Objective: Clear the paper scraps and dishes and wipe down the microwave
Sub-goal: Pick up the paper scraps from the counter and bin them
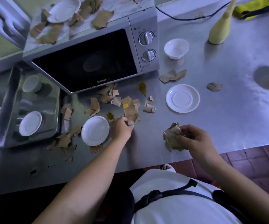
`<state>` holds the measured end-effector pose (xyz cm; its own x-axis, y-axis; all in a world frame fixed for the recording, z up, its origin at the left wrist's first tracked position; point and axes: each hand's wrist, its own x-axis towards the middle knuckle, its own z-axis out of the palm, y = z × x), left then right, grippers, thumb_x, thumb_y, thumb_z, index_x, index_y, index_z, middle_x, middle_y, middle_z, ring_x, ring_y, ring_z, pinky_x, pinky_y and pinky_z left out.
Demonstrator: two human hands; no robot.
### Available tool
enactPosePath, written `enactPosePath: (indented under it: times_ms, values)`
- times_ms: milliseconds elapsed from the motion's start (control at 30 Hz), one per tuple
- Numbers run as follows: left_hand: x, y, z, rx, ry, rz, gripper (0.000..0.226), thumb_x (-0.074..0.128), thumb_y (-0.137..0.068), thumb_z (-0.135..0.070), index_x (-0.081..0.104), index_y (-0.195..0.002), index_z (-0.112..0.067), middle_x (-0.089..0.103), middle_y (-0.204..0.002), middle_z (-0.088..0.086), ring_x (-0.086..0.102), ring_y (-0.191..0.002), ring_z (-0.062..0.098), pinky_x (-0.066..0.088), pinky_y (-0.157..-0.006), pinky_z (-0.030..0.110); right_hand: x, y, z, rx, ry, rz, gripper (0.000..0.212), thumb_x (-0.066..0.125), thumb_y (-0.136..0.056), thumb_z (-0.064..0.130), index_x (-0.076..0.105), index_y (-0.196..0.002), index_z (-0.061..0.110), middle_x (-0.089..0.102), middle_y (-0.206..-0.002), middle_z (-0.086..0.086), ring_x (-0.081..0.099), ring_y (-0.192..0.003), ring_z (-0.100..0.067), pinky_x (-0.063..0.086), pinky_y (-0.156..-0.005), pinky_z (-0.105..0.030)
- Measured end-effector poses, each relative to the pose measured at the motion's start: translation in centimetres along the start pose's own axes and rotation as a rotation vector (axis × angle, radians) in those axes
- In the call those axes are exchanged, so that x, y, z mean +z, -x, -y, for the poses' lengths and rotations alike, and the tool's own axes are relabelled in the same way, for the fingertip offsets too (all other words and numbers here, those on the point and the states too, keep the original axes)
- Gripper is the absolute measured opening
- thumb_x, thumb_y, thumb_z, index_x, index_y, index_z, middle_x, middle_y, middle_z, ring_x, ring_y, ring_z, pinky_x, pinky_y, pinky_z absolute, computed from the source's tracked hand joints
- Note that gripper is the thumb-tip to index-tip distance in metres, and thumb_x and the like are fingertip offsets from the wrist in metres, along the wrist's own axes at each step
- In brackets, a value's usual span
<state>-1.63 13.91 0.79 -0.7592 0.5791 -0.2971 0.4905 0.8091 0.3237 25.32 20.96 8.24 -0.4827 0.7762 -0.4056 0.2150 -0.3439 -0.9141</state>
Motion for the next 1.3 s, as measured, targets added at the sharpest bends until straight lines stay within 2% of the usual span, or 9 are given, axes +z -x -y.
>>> enactPosePath:
  times_ms: [133, 333, 433, 500, 567, 667, 900, 1133, 1300]
  values:
    - [0.0, 0.5, -0.5, -0.021, 0.098, -0.014, 0.005, 0.07, -0.087, -0.018, 0.067, -0.09, -0.017, 0.068, -0.1, 0.005, 0.063, -0.094, 0.027, 0.052, -0.078, 0.033, -0.7, 0.0, -0.3, 0.012, -0.045, -0.026, 0.024, 0.064, -0.088, -0.008, 0.073, -0.087, 0.014, 0.074, -0.075, -0.003, 0.071, -0.065, -0.018, 0.056, -0.056, -0.024]
    - [-1.5, 4.8, -0.3, -0.005, 0.373, -0.011, 0.009, 0.067, -0.09, -0.017, 0.06, -0.083, -0.018, 0.065, -0.084, -0.004, 0.061, -0.08, 0.016, 0.042, -0.063, 0.024, -1.0, -0.4, -0.4, -0.017, -0.069, -0.004, 0.024, 0.067, -0.086, -0.005, 0.073, -0.084, 0.017, 0.074, -0.075, -0.001, 0.071, -0.065, -0.014, 0.054, -0.056, -0.018]
    - [-2.4, 7.3, -0.1, 0.025, 0.547, -0.034, 0.014, 0.068, -0.091, -0.018, 0.057, -0.082, -0.018, 0.066, -0.078, -0.003, 0.057, -0.066, 0.0, 0.04, -0.055, 0.01, -0.6, -0.7, -0.2, -0.019, -0.081, 0.053, 0.021, 0.066, -0.088, -0.005, 0.073, -0.086, 0.015, 0.074, -0.074, -0.001, 0.071, -0.065, -0.015, 0.054, -0.056, -0.019]
    - [-3.0, 8.7, -0.1, 0.009, 0.668, -0.051, 0.015, 0.067, -0.09, -0.011, 0.057, -0.081, -0.017, 0.068, -0.077, 0.001, 0.058, -0.065, 0.002, 0.042, -0.058, 0.009, -0.1, -0.8, 0.0, -0.03, -0.09, 0.113, 0.019, 0.065, -0.088, -0.006, 0.072, -0.087, 0.012, 0.073, -0.073, -0.003, 0.07, -0.064, -0.016, 0.055, -0.057, -0.021]
    - [-3.6, 9.7, -0.5, -0.033, 0.806, -0.049, 0.018, 0.065, -0.09, -0.003, 0.057, -0.08, -0.016, 0.069, -0.077, 0.004, 0.064, -0.073, 0.013, 0.053, -0.068, 0.019, 0.4, -0.9, 0.4, -0.035, -0.13, 0.193, 0.013, 0.065, -0.089, -0.007, 0.07, -0.089, 0.006, 0.072, -0.073, -0.008, 0.069, -0.064, -0.02, 0.055, -0.058, -0.023]
    - [-4.9, 10.9, -1.2, -0.058, 0.992, 0.011, 0.019, 0.063, -0.092, 0.001, 0.057, -0.08, -0.013, 0.072, -0.077, 0.003, 0.068, -0.073, 0.02, 0.057, -0.065, 0.026, 1.3, -0.7, 1.0, -0.036, -0.17, 0.326, 0.005, 0.066, -0.089, -0.005, 0.065, -0.093, -0.001, 0.068, -0.072, -0.018, 0.063, -0.064, -0.025, 0.051, -0.06, -0.023]
    - [-6.6, 13.7, -2.9, 0.06, 1.024, 0.149, 0.022, 0.064, -0.09, 0.005, 0.06, -0.081, -0.015, 0.074, -0.08, 0.006, 0.069, -0.074, 0.016, 0.058, -0.067, 0.027, 2.8, -0.7, 1.6, -0.06, -0.141, 0.412, 0.009, 0.066, -0.089, -0.006, 0.062, -0.097, -0.008, 0.061, -0.074, -0.026, 0.055, -0.068, -0.032, 0.045, -0.068, -0.039]
    - [-7.2, 15.2, -3.1, 0.094, 1.007, 0.197, 0.028, 0.062, -0.092, 0.002, 0.066, -0.105, -0.022, 0.077, -0.087, 0.006, 0.07, -0.079, 0.014, 0.058, -0.076, 0.026, 3.3, -1.2, 1.6, -0.111, -0.128, 0.389, 0.018, 0.062, -0.085, -0.017, 0.066, -0.084, 0.001, 0.069, -0.067, -0.009, 0.063, -0.06, -0.019, 0.05, -0.059, -0.022]
    - [-7.4, 15.2, -3.1, 0.07, 1.057, 0.292, 0.028, 0.067, -0.087, -0.018, 0.071, -0.114, -0.026, 0.073, -0.093, 0.01, 0.069, -0.099, 0.029, 0.056, -0.094, 0.035, 3.4, -1.1, 1.3, -0.133, -0.065, 0.329, 0.028, 0.061, -0.083, -0.021, 0.064, -0.093, 0.005, 0.066, -0.077, -0.019, 0.062, -0.069, -0.03, 0.054, -0.074, -0.05]
